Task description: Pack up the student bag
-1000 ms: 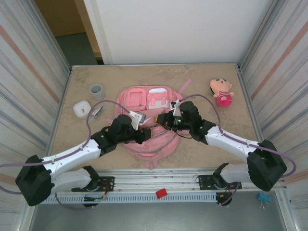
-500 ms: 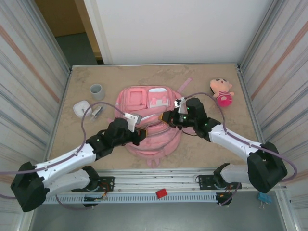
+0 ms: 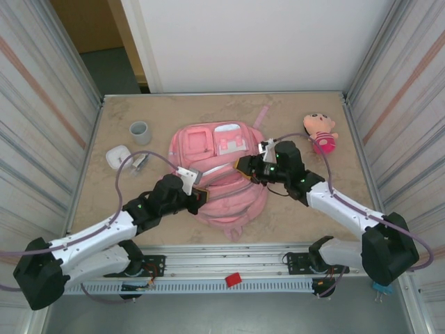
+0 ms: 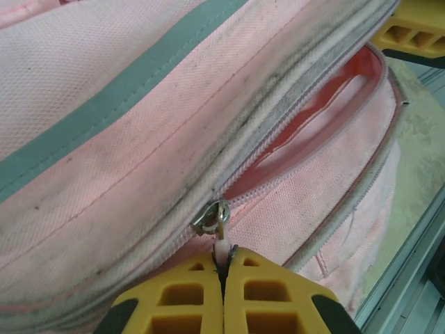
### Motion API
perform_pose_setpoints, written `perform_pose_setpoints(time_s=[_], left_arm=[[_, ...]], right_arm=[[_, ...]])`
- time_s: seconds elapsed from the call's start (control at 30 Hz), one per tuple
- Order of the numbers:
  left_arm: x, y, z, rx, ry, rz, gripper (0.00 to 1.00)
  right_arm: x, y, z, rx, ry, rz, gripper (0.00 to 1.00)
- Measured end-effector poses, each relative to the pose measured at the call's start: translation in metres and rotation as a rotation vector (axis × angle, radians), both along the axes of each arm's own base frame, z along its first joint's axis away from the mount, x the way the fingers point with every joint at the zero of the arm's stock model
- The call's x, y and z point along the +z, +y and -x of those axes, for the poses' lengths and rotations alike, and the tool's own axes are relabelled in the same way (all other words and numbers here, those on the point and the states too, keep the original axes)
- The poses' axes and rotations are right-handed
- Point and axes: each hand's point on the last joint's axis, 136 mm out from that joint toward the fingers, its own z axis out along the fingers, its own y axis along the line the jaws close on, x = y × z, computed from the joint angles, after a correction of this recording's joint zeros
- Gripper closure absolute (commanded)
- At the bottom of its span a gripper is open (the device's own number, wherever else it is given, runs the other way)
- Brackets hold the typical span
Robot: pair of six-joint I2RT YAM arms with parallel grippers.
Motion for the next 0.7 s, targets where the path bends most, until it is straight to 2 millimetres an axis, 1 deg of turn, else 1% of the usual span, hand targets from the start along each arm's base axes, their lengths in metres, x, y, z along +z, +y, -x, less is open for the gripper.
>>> perform_pose_setpoints(time_s=[0.1,0.2,0.23,0.3,0.37,0.43,0.53,0.63,0.7], left_arm=[[-0.002,-0.005,0.000,-0.020,0.006,-0.001,1.00],[0.001,-0.008,-0.001,-0.030,-0.001,0.008,1.00],[0.002,-0.009,-0.001,-0.033,-0.005,0.009,1.00],[0.003,-0.010,-0.001,-0.039,-0.010,0.014,1.00],[0.004,-0.010,-0.001,-0.038,-0.011,0.015,0.99],[0.005,-0.009,-0.001,-0.037,-0.014,0.017,0.99],[0.009,-0.005,-0.002,-0.018,-0.029,0.015,0.99],[0.014,-0.001,-0.003,-0.001,-0.045,0.018,0.98],[0.016,0.003,-0.003,0.006,-0.053,0.025,0.98]], right_arm=[[-0.003,0.012,0.007,-0.006,0.005,-0.021,0.56],[-0.008,0.022,0.009,-0.018,0.020,-0.030,0.56],[-0.009,0.025,0.009,-0.019,0.022,-0.032,0.59],[-0.015,0.029,0.008,-0.029,0.034,-0.028,0.73],[-0.019,0.030,0.006,-0.041,0.042,-0.018,0.84],[-0.020,0.029,0.005,-0.049,0.040,-0.014,0.90],[-0.019,0.023,0.003,-0.053,0.042,-0.010,0.91],[-0.012,0.007,-0.001,-0.064,0.039,-0.009,0.91],[-0.009,-0.009,-0.005,-0.080,0.032,0.001,0.89]])
